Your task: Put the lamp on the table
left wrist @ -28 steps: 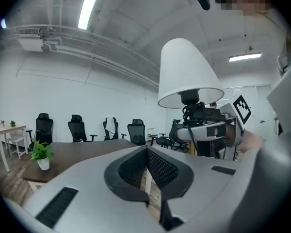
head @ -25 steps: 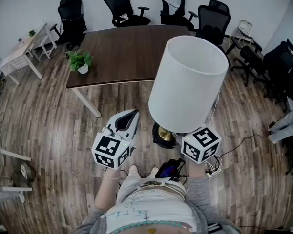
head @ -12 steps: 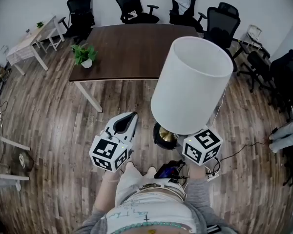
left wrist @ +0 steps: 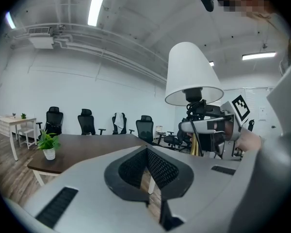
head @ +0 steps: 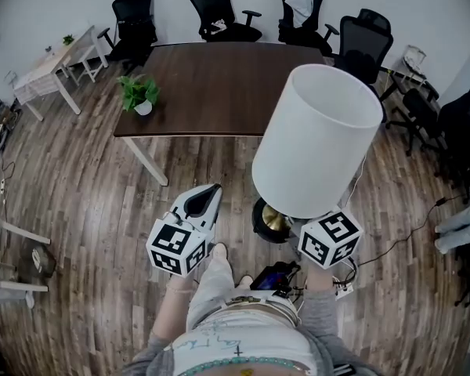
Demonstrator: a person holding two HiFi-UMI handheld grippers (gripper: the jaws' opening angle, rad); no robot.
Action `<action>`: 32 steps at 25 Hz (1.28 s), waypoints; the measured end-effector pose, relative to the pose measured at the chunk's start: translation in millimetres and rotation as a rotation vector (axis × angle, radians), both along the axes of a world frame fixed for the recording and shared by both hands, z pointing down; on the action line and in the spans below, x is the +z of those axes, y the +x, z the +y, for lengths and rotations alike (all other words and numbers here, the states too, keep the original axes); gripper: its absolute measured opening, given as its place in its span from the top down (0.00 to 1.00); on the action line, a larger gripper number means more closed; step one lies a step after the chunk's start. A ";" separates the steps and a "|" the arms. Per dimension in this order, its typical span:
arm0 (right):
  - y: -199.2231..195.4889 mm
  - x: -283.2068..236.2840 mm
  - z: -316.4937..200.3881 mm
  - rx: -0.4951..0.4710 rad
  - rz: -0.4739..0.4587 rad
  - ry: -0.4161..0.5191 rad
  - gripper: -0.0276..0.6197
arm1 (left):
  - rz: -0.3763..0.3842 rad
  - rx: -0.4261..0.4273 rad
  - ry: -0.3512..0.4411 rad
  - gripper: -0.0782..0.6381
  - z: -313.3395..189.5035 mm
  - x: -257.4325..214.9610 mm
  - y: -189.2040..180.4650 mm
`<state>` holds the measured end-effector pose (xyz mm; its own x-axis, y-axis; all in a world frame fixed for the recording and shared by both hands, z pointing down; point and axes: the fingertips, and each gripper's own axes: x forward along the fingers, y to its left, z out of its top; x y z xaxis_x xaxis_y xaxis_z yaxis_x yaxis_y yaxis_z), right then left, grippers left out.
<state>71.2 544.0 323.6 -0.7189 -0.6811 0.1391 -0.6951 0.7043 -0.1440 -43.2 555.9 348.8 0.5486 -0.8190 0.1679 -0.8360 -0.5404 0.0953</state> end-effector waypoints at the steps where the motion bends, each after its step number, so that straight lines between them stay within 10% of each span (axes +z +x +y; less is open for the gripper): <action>1: -1.9 -1.0 -6.2 0.004 0.000 0.001 0.88 | -0.002 0.006 0.000 0.88 -6.6 -0.8 -1.7; 32: -76.3 1.7 -163.3 0.154 -0.004 0.017 0.88 | -0.014 0.227 -0.011 0.87 -174.0 11.4 -57.8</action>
